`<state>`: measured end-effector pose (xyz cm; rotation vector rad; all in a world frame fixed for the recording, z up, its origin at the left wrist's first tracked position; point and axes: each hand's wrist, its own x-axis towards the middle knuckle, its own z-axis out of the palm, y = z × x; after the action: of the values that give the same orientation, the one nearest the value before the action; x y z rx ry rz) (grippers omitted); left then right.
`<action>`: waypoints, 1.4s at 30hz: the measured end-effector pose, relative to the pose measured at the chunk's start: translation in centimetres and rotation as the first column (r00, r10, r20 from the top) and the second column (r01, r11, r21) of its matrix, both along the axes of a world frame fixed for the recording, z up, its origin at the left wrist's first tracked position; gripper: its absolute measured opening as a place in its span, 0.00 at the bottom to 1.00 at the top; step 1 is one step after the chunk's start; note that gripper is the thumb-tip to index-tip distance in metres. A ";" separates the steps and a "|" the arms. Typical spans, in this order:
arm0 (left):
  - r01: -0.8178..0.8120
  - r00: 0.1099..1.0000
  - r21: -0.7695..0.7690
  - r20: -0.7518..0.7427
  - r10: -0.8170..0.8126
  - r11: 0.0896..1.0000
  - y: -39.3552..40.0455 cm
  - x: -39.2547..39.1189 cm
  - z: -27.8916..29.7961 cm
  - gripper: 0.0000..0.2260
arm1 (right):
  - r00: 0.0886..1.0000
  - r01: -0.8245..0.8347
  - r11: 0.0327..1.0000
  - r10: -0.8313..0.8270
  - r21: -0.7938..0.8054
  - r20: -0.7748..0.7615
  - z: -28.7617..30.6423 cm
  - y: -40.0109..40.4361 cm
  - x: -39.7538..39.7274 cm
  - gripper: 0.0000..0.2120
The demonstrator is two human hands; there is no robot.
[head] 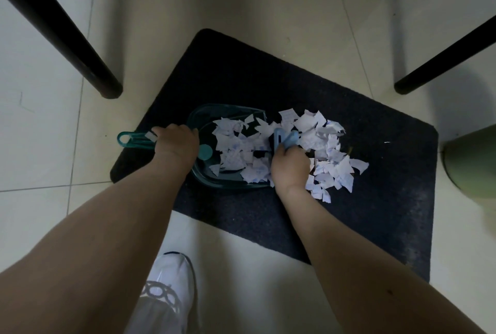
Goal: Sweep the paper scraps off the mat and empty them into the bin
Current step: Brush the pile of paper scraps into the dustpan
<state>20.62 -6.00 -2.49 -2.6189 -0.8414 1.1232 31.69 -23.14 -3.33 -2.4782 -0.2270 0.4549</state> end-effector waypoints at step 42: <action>-0.085 0.996 -0.050 0.018 0.086 0.995 -0.9 1.7 1.0 0.30 | 0.952 -0.293 0.955 0.296 -0.055 0.074 0.0 3.6 2.4 0.15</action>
<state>22.29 -6.94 -1.52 -2.6617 -0.9503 1.1551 34.09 -19.51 -3.29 -2.5162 -0.6336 0.4850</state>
